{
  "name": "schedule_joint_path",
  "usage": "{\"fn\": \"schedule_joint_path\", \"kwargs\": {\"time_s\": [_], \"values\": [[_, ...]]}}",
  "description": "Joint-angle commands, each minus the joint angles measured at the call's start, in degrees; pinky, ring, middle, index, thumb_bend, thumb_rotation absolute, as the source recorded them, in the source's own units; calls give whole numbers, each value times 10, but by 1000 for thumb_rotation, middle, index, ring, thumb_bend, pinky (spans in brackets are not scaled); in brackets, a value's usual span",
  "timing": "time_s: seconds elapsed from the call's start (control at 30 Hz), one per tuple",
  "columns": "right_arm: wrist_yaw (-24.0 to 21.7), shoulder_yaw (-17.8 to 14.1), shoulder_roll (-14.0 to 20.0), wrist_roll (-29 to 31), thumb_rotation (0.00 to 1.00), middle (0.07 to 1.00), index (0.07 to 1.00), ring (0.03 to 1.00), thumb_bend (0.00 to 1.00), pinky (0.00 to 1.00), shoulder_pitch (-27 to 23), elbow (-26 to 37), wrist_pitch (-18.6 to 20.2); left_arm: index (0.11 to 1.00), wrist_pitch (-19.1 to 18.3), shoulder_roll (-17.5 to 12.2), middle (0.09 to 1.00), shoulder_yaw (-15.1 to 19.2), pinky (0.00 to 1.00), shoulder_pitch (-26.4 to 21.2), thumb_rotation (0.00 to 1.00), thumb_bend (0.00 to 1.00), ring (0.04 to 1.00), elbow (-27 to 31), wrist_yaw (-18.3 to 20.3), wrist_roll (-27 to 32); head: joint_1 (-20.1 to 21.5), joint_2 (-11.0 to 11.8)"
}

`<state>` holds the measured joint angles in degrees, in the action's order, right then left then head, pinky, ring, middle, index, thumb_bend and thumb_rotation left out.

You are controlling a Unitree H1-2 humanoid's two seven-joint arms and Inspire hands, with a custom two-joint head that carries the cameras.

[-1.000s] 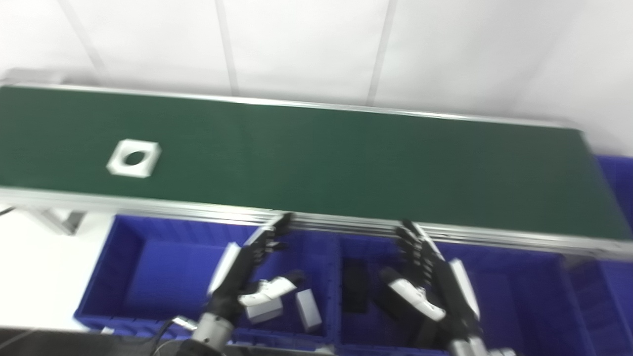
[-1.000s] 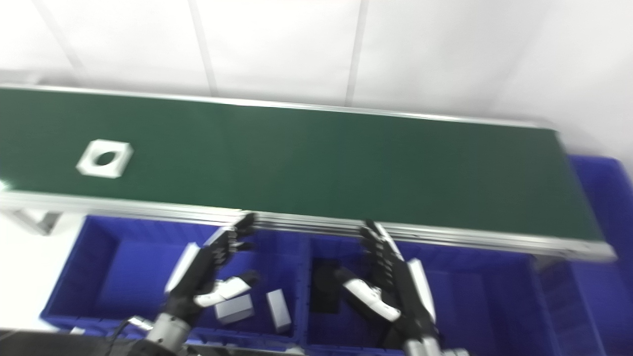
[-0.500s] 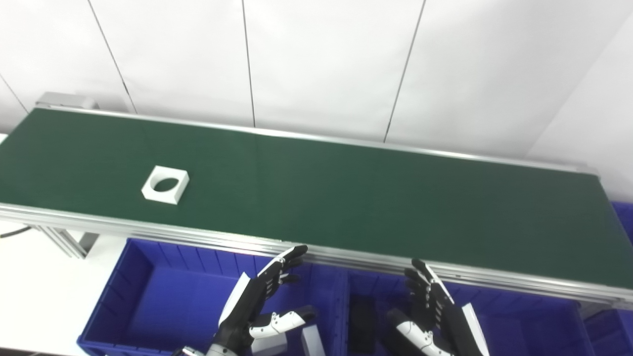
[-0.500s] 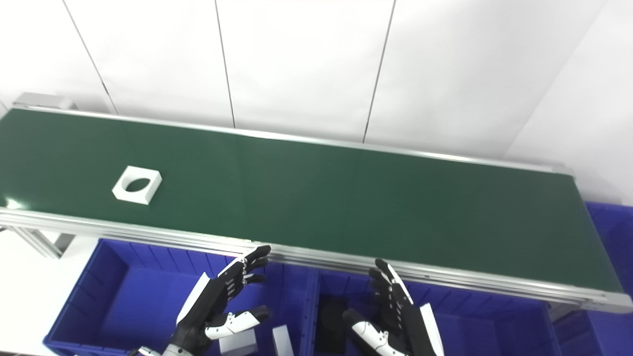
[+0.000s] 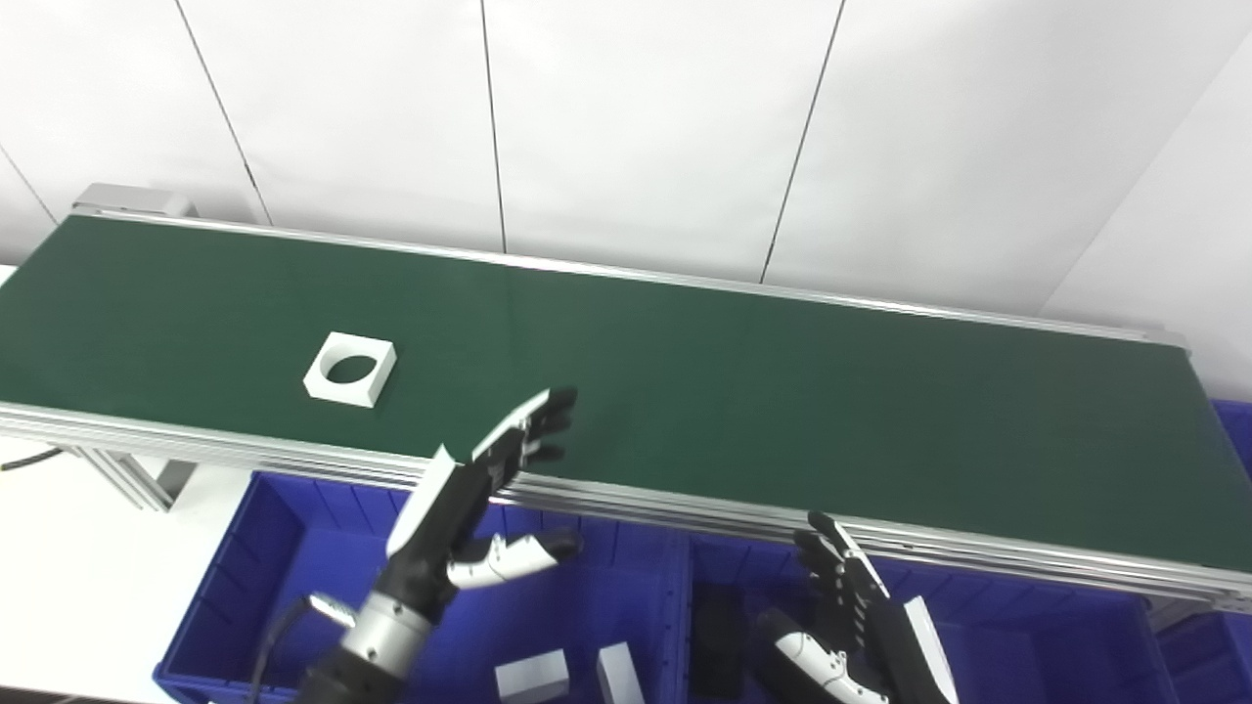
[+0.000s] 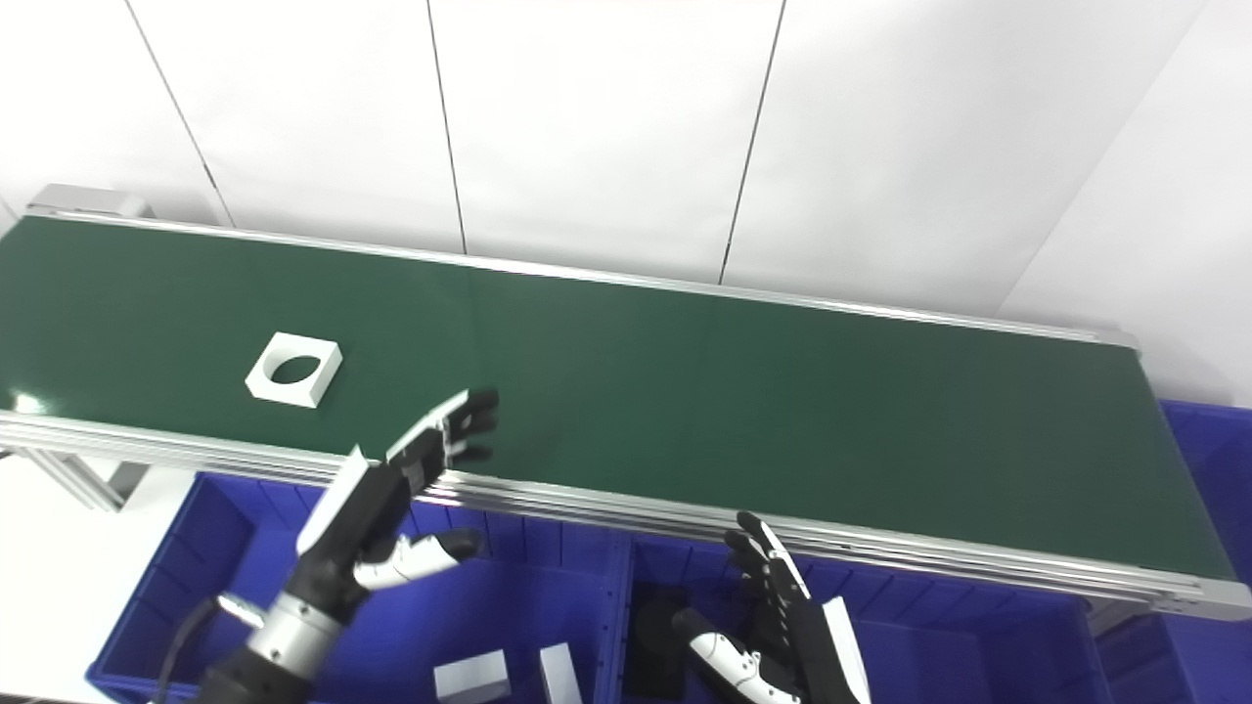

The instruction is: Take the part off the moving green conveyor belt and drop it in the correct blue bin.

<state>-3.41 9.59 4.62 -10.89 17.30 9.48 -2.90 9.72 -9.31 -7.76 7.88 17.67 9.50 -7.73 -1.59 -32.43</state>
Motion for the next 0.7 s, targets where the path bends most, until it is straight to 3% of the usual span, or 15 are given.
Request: {"fn": "schedule_joint_path", "kwargs": {"time_s": [0.0,0.27,0.43,0.67], "values": [[7,1,-5,2,454,876,930,873,596,849,-8,7,-42,944,-26,-23,966,17,868,-33,632,771,944,29,6,-5,5,-2],[10,2,-9,1,467,871,925,870,627,830,-17,-4,-48,961,-69,-77,994,51,949,-119,557,774,986,-15,25,-4,36,-13],[13,5,-12,-4,503,865,925,866,650,834,-18,-9,-52,976,-43,-107,993,51,934,-153,520,755,980,-64,19,-52,62,-22],[21,10,-19,-11,541,861,922,856,680,826,-23,-22,-63,979,-45,-141,1000,47,879,-203,420,785,979,-154,23,-80,80,-36]]}}
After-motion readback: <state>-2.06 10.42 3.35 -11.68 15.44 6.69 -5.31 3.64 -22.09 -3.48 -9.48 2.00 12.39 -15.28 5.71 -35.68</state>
